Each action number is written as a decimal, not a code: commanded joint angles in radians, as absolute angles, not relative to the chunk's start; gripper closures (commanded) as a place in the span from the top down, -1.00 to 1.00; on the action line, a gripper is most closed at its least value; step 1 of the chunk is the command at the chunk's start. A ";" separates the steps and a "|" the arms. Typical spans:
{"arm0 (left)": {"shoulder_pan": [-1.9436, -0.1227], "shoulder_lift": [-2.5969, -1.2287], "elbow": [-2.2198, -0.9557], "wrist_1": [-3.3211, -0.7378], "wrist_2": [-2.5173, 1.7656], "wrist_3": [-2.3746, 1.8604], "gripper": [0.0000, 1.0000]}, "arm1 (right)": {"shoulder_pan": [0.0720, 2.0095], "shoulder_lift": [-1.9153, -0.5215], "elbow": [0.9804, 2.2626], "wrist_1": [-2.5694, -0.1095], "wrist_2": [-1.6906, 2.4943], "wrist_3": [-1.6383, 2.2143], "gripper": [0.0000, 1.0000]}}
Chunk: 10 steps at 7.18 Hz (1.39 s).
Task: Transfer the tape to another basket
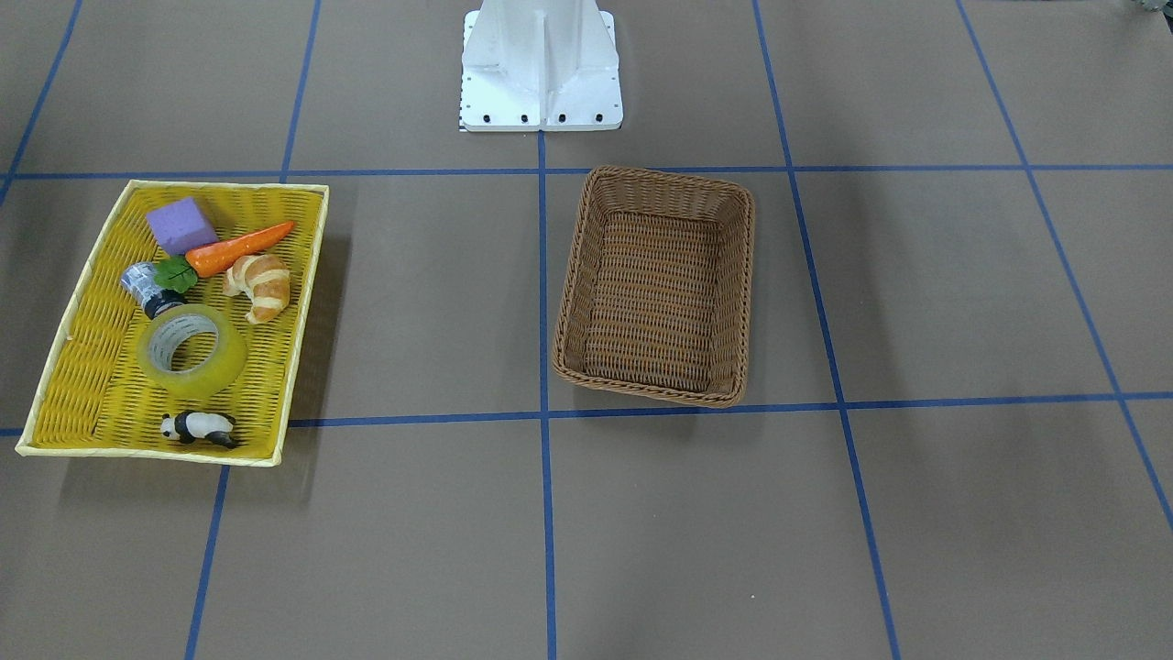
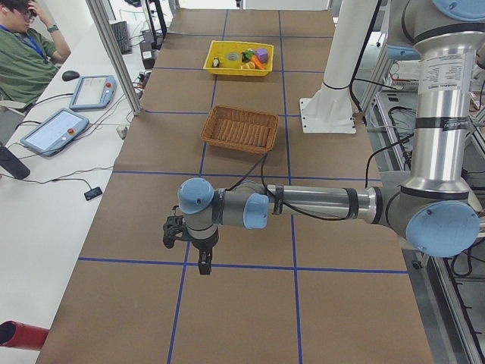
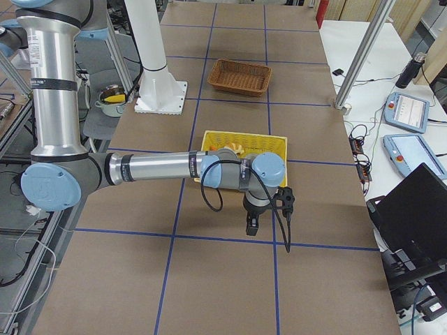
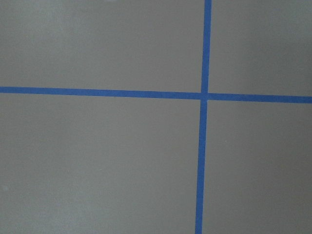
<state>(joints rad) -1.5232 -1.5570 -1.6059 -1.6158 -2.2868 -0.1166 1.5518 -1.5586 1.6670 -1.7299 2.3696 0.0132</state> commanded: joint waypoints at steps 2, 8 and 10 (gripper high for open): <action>-1.523 -1.557 -1.609 -1.617 -2.287 -0.117 0.97 | 1.551 -1.545 1.683 -1.729 2.375 0.012 1.00; -1.523 -1.563 -1.617 -1.615 -2.287 -0.117 0.97 | 1.473 -1.463 1.675 -1.584 2.505 0.025 1.00; -1.523 -1.565 -1.618 -1.617 -2.289 -0.117 0.96 | 1.432 -1.491 1.675 -1.401 2.536 0.034 1.00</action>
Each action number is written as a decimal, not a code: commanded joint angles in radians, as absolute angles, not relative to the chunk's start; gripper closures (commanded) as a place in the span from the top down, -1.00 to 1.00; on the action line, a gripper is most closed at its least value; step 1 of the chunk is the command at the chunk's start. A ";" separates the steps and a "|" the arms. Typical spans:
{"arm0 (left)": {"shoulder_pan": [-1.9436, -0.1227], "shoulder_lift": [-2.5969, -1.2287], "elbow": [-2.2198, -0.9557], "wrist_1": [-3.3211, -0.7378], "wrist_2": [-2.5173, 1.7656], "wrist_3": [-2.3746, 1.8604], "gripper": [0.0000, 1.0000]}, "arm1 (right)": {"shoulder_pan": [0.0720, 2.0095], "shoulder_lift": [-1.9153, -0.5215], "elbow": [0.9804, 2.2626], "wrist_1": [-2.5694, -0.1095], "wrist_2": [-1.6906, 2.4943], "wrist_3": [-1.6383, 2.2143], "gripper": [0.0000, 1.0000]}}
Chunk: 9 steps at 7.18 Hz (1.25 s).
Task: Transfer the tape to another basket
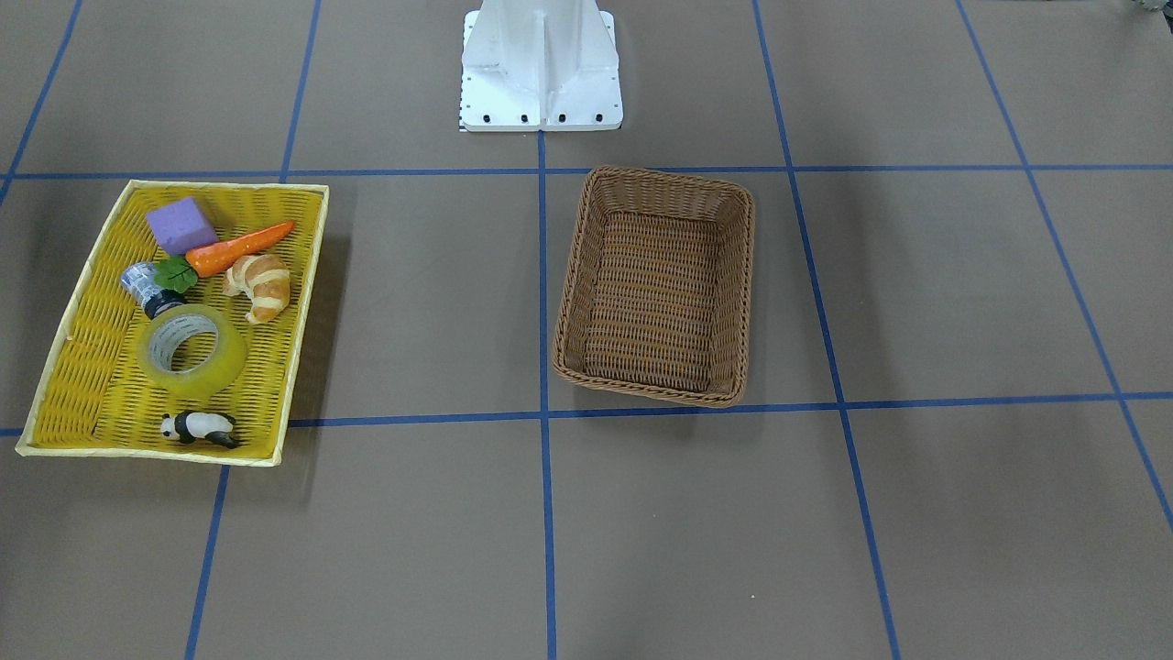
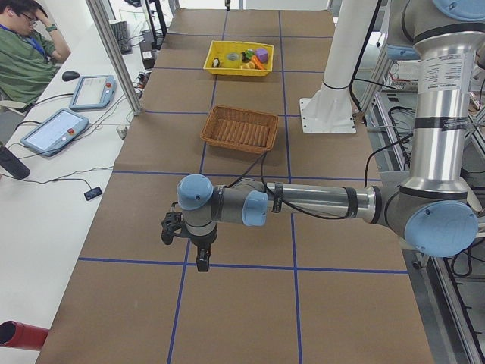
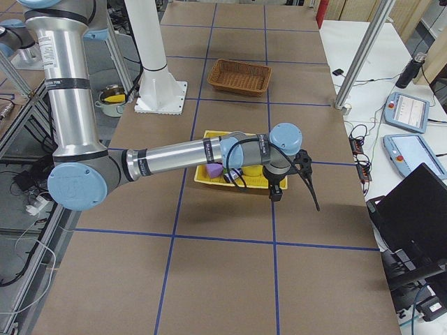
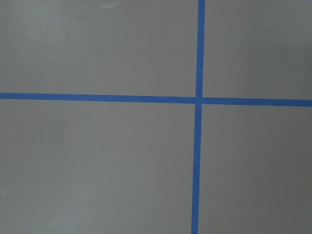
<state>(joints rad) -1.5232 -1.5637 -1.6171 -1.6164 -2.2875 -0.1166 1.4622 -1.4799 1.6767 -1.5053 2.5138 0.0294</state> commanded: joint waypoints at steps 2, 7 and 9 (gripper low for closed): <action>-1.523 -1.568 -1.618 -1.615 -2.287 -0.117 0.97 | 1.275 -1.395 1.681 -1.402 2.516 0.032 1.00; -1.523 -1.560 -1.617 -1.618 -2.289 -0.117 0.97 | 1.164 -1.378 1.548 -1.321 2.457 0.032 1.00; -1.523 -1.560 -1.618 -1.618 -2.289 -0.117 0.97 | 1.119 -1.330 1.551 -1.322 2.421 0.155 1.00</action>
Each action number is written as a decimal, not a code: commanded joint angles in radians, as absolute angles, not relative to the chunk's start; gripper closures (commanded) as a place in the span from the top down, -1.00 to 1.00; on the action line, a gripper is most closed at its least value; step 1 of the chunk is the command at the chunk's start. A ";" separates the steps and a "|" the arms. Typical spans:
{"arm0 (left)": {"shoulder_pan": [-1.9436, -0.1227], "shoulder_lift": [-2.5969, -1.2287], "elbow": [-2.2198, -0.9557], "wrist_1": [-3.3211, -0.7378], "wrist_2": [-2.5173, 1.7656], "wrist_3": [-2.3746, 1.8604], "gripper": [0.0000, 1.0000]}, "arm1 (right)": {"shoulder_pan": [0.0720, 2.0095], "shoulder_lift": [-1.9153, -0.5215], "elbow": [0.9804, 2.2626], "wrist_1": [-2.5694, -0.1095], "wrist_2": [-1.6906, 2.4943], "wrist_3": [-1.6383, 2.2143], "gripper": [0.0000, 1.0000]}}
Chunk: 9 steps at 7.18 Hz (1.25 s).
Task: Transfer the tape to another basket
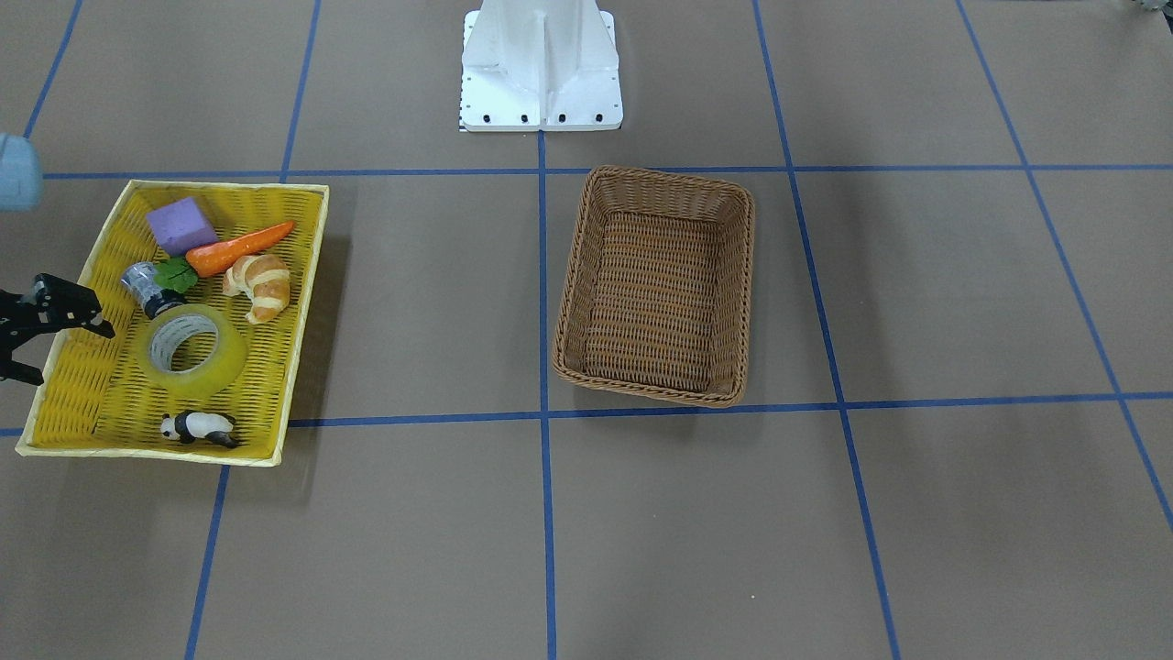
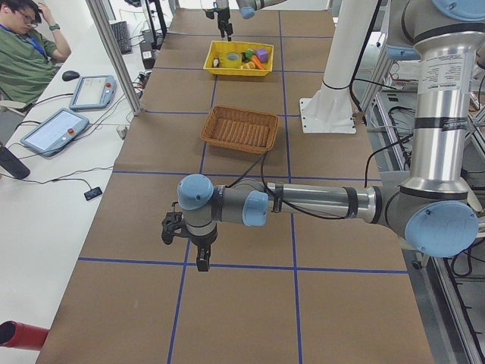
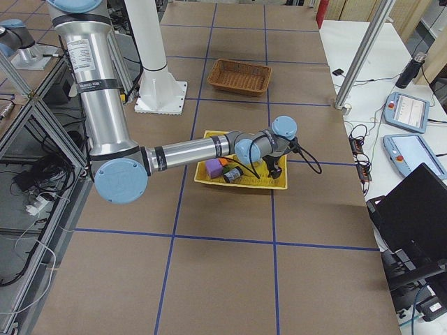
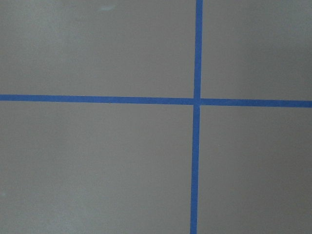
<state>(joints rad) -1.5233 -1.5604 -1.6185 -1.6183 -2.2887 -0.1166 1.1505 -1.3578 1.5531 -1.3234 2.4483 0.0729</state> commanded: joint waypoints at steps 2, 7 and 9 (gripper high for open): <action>-1.523 -1.559 -1.611 -1.618 -2.289 -0.117 0.97 | 1.037 -1.327 1.549 -1.319 2.315 0.192 1.00; -1.523 -1.559 -1.623 -1.618 -2.289 -0.117 0.97 | 0.999 -1.330 1.514 -1.325 2.278 0.192 0.48; -1.523 -1.559 -1.623 -1.618 -2.289 -0.117 0.97 | 0.999 -1.332 1.514 -1.319 2.272 0.175 -0.99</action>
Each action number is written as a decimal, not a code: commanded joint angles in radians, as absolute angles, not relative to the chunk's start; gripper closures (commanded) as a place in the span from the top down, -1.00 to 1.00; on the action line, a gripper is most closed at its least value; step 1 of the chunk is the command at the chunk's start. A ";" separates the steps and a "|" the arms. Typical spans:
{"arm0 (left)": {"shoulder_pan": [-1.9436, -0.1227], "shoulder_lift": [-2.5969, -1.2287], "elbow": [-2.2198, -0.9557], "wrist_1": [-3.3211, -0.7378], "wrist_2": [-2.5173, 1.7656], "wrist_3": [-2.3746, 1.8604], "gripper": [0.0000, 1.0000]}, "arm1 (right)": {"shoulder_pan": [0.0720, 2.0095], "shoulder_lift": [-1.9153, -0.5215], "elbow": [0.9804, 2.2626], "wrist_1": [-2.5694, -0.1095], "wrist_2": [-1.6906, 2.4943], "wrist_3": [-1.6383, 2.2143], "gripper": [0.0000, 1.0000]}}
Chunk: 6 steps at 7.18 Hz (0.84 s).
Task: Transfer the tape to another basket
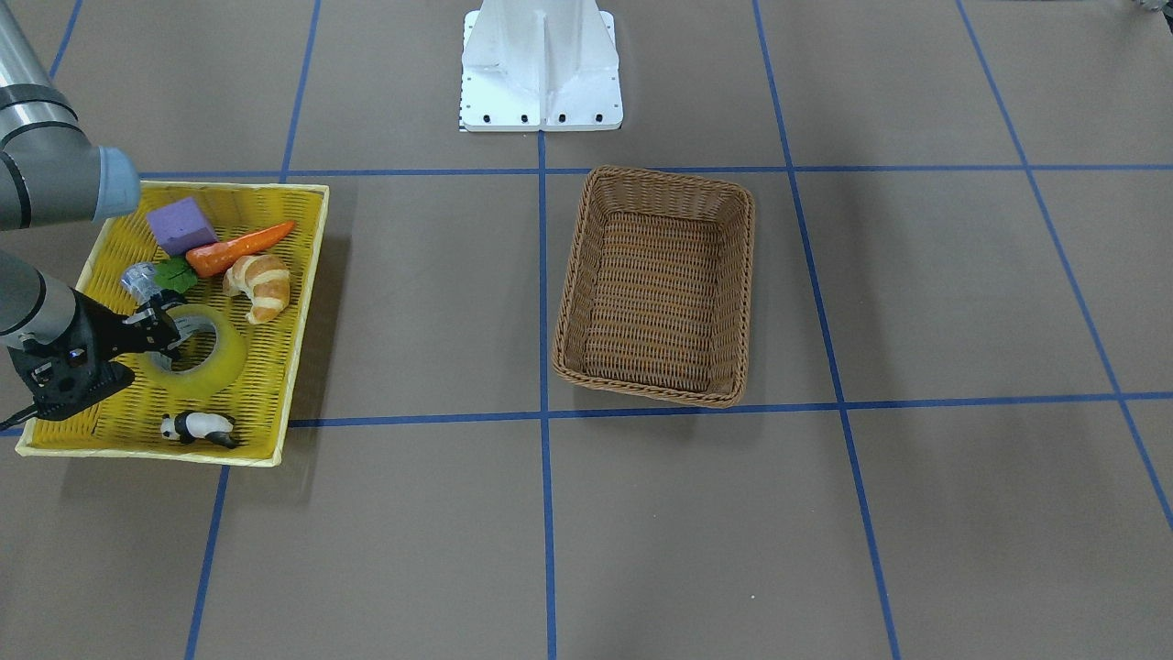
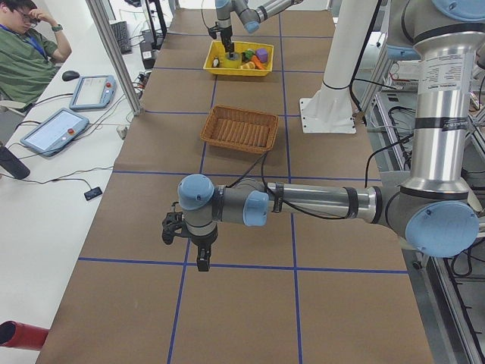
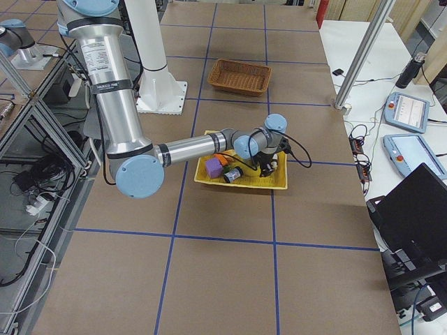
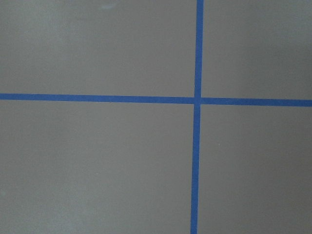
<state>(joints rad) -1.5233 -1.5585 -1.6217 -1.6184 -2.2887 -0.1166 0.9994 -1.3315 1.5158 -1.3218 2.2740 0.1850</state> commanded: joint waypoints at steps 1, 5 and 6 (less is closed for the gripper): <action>-1.523 -1.559 -1.623 -1.618 -2.289 -0.117 0.97 | 0.999 -1.335 1.522 -1.319 2.273 0.175 -1.00; -1.520 -1.572 -1.647 -1.614 -2.290 -0.120 0.97 | 1.162 -1.344 1.583 -1.283 2.437 0.196 -1.00; -1.517 -1.591 -1.666 -1.615 -2.292 -0.120 0.96 | 1.178 -1.329 1.588 -1.278 2.475 0.233 -1.00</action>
<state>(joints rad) -1.5204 -1.5729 -1.6458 -1.6157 -2.2906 -0.1191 1.1452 -1.3391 1.5768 -1.2922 2.4251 0.1987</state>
